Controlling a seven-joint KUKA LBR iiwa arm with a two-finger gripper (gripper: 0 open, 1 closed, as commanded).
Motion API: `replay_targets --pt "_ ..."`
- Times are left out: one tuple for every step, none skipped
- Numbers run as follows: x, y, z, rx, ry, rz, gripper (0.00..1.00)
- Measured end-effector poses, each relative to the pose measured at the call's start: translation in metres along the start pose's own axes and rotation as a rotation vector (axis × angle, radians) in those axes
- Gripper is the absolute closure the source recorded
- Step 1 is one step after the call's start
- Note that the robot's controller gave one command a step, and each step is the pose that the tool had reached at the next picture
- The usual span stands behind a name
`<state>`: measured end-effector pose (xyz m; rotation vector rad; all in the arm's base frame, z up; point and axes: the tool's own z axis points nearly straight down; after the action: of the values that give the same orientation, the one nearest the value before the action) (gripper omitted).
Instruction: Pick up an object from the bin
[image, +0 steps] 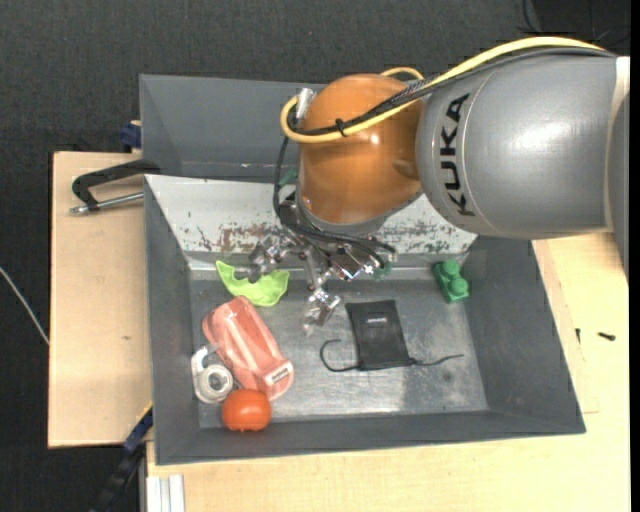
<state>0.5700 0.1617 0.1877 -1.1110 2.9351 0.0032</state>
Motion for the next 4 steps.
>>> replay_targets --pt "-0.017 0.010 0.002 0.003 -0.003 -0.171 0.00" --pt "-0.025 0.017 0.046 0.006 -0.006 -0.413 0.00" --pt "-0.049 0.018 0.101 0.017 -0.032 -0.766 1.00" --pt "-0.049 0.018 0.100 0.017 -0.032 -0.766 1.00"
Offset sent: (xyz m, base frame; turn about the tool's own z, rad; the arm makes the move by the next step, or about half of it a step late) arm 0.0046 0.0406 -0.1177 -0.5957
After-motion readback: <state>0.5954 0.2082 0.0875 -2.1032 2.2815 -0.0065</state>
